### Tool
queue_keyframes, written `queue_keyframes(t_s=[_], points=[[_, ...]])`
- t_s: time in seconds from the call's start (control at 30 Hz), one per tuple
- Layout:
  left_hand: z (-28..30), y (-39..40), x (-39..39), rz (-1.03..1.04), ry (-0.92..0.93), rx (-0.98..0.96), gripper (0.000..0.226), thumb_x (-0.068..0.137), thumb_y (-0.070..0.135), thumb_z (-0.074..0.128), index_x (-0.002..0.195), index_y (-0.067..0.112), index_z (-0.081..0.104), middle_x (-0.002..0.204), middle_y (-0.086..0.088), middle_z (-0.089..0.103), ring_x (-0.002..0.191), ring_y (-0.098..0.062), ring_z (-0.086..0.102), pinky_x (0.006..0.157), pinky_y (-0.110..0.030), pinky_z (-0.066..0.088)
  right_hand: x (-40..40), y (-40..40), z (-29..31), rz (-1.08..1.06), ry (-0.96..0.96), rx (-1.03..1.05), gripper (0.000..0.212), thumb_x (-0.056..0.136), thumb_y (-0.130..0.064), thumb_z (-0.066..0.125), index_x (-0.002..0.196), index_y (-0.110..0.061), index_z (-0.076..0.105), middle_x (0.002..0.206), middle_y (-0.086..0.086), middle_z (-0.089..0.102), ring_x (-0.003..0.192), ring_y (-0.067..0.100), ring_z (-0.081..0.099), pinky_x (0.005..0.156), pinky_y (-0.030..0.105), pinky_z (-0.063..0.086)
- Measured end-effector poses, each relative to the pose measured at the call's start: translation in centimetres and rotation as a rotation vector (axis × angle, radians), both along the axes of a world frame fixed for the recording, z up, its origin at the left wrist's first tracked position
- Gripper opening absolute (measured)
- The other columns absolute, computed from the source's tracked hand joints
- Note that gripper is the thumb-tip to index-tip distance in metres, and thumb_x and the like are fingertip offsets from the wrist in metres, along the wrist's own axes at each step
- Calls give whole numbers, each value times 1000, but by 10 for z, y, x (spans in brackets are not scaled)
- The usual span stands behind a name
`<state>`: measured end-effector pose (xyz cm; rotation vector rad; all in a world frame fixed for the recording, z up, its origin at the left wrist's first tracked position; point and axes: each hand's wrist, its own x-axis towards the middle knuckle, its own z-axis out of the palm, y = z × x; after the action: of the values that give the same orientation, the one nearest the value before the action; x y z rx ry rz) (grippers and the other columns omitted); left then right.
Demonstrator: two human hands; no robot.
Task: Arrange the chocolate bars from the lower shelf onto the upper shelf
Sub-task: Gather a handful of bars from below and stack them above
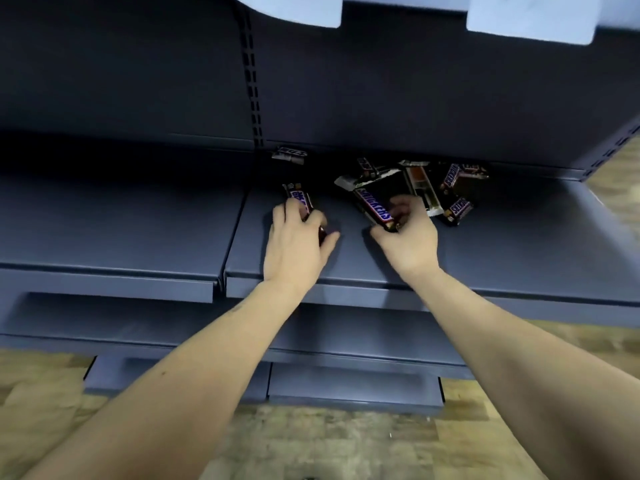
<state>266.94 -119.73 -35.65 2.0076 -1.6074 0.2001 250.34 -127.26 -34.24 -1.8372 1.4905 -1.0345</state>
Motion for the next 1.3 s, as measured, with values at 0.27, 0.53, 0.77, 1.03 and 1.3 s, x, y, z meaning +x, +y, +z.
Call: queue_keyframes(t_s=[0.27,0.53,0.77,1.03,1.3], points=[[6,26,-32,93,282,-86,13,85,11,64,97,15,60,113,-6,46,104,-23,46,73,-32,48,-35,21,11,195,3,230,65,74,-2,69,133,-28,56,113,0,50,94,9,55,79,7,41],[9,39,-42,-29,583,-162,30,87,16,61,116,24,60,117,4,45,96,-7,52,83,-16,41,-42,24,18,265,-5,294,47,73,7,65,108,-25,72,120,-9,52,104,3,54,80,5,39],[11,48,-22,22,407,-32,32,89,32,62,119,21,63,112,6,56,102,-14,44,80,-29,46,-44,27,11,159,-157,225,43,73,7,61,94,-29,75,112,-12,58,101,2,58,81,11,42],[14,53,-26,14,314,65,54,79,53,67,119,19,56,103,5,56,103,-14,43,82,-29,46,-45,25,8,138,-151,212,39,74,-2,72,104,-28,73,116,-10,60,96,-3,59,79,1,41],[24,52,-34,76,265,183,52,81,31,62,129,16,50,109,1,55,104,-19,44,85,-33,45,-47,25,5,183,-87,164,39,77,-16,80,110,-32,67,116,-8,59,100,2,58,85,7,41]])
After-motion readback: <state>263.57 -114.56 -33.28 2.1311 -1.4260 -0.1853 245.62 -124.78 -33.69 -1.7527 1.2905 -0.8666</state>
